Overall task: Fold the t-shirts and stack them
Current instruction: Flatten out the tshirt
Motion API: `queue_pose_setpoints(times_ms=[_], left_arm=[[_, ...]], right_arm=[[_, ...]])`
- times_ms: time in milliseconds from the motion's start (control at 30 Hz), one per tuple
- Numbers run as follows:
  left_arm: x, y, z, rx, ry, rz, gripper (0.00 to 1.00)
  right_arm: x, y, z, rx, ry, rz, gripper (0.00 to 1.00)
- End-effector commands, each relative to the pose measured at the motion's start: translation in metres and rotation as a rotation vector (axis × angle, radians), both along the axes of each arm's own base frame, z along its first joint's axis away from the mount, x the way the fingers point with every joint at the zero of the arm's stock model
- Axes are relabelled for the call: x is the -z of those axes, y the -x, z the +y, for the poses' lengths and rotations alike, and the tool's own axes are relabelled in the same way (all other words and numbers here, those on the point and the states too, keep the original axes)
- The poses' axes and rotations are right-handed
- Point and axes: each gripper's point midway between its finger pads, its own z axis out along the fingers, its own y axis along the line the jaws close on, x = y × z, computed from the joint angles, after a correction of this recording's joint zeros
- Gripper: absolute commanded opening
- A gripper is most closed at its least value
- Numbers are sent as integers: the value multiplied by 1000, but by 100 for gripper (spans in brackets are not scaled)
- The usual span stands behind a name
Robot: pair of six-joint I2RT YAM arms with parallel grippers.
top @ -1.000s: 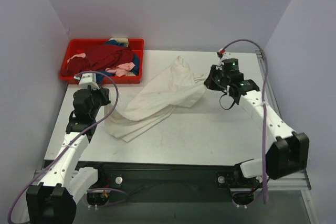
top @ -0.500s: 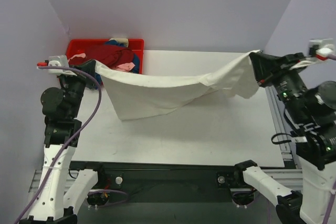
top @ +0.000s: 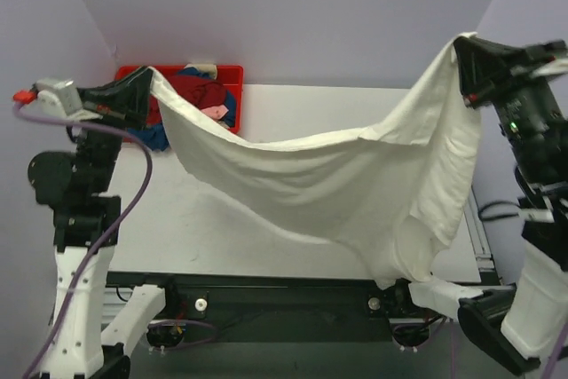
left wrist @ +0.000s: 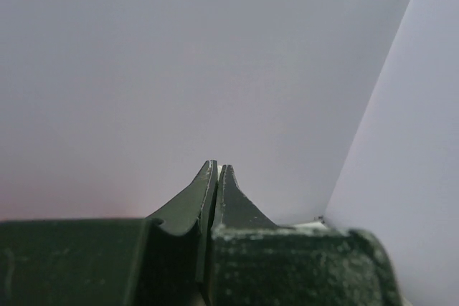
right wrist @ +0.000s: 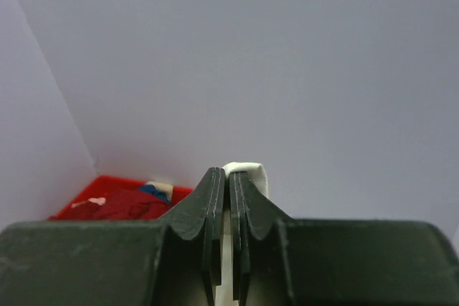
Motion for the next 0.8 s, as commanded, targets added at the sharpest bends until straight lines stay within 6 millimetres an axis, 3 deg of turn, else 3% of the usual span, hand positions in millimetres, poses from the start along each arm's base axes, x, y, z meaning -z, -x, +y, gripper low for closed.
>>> queue_pose_setpoints(times_ms=[0,33,133,200,300,367,500,533,567,600,633,667,700,733,767], left_arm=[[51,-82,-20,84,-19,170,0],[59,-94,-21,87,-20,194,0],[86,-133,-27,102,-30,253,0],[97,-153,-32,124,-35,275,0],[101,-163,-40,166,-39,279,0],[96,-160,-42,180,-35,257,0],[78,-133,-39,167,-15,204,0],[75,-129,-37,157,-10,209,0],[78,-123,-35,146,-11,233,0],[65,-105,-33,143,-11,198,0],[67,-97,-31,139,-8,199,0],[63,-88,-30,136,-8,186,0],[48,-64,-27,126,-9,135,0],[47,-55,-24,113,-16,132,0],[41,-44,-22,102,-20,113,0]], right_arm=[[50,-103,1,136,81,170,0],[66,-131,5,145,94,216,0],[88,-176,-6,190,78,283,0],[92,-189,-13,207,63,297,0],[90,-198,-29,237,42,300,0],[84,-191,-35,251,43,282,0],[69,-165,-40,260,58,236,0],[58,-147,-42,264,54,206,0],[65,-142,-43,264,59,221,0],[64,-132,-44,265,56,210,0],[50,-103,-46,261,47,159,0],[50,-94,-46,257,46,148,0],[54,-86,-46,251,48,148,0],[41,-59,-48,248,38,94,0],[37,-47,-48,246,37,73,0]])
